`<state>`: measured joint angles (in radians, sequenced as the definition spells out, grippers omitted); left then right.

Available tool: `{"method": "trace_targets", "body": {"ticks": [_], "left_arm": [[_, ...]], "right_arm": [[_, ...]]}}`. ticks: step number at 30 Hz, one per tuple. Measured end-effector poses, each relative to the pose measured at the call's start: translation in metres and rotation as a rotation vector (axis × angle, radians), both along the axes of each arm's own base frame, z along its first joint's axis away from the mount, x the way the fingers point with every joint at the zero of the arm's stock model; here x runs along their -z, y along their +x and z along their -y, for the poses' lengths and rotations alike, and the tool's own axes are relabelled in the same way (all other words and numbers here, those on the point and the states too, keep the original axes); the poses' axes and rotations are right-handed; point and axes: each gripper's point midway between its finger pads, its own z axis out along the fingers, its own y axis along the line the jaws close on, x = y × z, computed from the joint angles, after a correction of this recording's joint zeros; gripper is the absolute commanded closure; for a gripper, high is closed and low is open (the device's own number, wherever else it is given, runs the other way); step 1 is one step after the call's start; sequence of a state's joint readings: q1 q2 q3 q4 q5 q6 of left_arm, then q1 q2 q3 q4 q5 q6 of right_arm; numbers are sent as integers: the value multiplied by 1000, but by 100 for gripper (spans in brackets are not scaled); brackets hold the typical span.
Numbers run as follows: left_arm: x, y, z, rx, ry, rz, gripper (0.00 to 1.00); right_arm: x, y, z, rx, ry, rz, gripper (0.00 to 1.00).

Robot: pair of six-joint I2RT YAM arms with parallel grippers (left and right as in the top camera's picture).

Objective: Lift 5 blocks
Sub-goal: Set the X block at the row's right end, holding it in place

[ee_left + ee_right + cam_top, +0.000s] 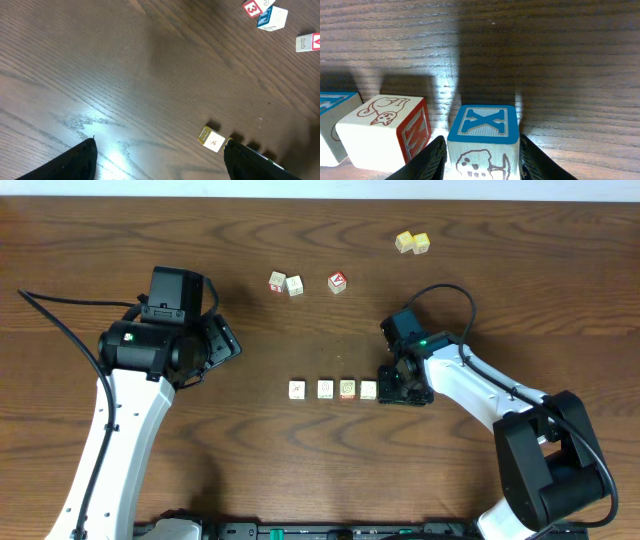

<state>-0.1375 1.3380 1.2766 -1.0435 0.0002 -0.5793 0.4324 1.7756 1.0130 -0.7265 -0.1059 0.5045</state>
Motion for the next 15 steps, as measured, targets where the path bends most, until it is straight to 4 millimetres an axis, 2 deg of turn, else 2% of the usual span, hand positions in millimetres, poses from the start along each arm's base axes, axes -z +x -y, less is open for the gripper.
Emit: {"method": "trace_targets", "body": {"ticks": [8, 15], "left_arm": [[0, 0, 0, 0, 0, 0, 19], [0, 0, 0, 0, 0, 0, 19]], "right_arm": [[0, -1, -2, 3, 12, -6, 63], [0, 1, -3, 10, 16, -1, 62]]}}
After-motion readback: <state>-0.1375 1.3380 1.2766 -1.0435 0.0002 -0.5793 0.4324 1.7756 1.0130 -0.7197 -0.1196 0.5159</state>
